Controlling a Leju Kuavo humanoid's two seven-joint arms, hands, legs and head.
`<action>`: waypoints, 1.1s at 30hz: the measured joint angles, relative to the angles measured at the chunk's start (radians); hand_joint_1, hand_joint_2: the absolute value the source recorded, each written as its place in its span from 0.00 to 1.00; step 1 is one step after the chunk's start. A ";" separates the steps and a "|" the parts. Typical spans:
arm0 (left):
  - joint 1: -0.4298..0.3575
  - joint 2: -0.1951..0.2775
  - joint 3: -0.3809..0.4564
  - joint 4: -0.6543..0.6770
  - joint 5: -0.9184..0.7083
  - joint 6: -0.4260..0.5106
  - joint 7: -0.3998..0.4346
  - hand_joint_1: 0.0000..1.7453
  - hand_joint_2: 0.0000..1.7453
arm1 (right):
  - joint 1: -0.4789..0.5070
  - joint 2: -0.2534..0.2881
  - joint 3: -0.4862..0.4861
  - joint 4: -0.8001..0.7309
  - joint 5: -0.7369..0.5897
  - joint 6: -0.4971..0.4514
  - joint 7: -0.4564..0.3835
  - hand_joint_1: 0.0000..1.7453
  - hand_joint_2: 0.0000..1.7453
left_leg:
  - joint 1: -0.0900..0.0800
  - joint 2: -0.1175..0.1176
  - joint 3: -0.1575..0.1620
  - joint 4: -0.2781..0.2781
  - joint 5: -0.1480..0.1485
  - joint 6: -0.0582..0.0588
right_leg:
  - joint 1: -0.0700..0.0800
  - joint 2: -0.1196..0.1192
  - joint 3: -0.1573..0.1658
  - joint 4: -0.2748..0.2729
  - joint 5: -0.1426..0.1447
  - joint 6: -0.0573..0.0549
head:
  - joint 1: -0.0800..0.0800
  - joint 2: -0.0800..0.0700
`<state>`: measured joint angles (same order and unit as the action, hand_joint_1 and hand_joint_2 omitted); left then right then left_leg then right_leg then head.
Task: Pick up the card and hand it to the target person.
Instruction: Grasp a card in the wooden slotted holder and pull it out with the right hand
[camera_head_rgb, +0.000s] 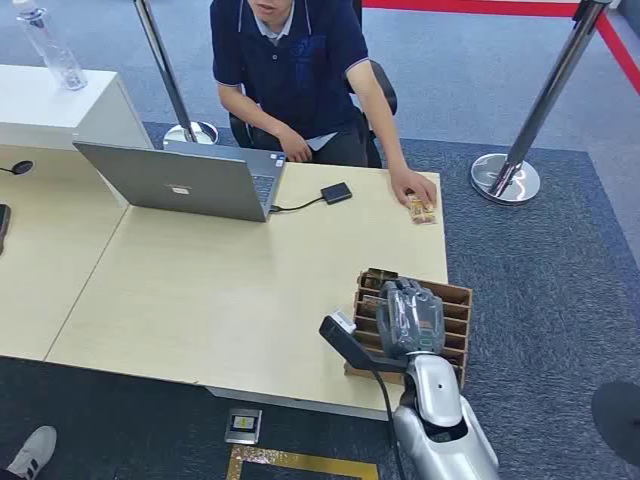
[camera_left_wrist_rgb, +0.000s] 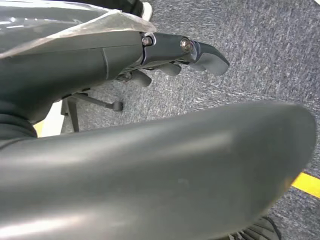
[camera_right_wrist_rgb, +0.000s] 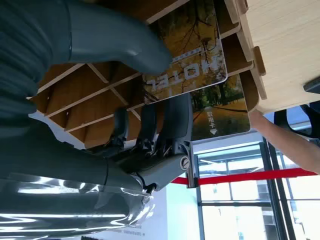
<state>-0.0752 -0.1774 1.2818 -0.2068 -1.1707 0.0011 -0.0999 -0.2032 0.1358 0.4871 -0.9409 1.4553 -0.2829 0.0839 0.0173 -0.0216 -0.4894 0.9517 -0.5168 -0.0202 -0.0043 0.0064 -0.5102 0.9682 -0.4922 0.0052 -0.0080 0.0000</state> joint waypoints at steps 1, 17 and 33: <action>0.000 0.000 0.000 0.000 0.000 0.000 0.000 0.00 0.00 | 0.000 0.000 0.000 0.000 0.000 -0.001 -0.001 0.78 1.00 | 0.000 0.000 0.000 0.000 0.000 0.000 | 0.000 0.000 0.000 0.000 0.000 0.000 | 0.000 0.000; 0.000 0.000 0.000 0.000 0.001 -0.001 0.000 0.00 0.00 | 0.000 -0.005 0.000 0.008 -0.028 -0.021 -0.037 1.00 1.00 | 0.000 0.000 0.000 0.000 0.000 0.000 | 0.000 0.000 0.000 0.000 0.000 0.000 | 0.000 0.000; 0.000 0.000 0.011 0.001 0.010 -0.001 -0.013 0.00 0.00 | 0.055 -0.087 0.014 -0.333 -0.184 0.008 -0.178 1.00 1.00 | 0.000 0.000 -0.001 0.000 0.000 0.000 | 0.000 0.000 0.000 0.000 0.000 0.000 | 0.000 0.000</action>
<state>-0.0752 -0.1774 1.2923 -0.2060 -1.1611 0.0000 -0.1126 -0.1480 0.0484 0.5007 -1.2744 1.2713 -0.2747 -0.0942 0.0173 -0.0212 -0.4901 0.9517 -0.5169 -0.0202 -0.0044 0.0064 -0.5105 0.9680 -0.4922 0.0052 -0.0080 0.0000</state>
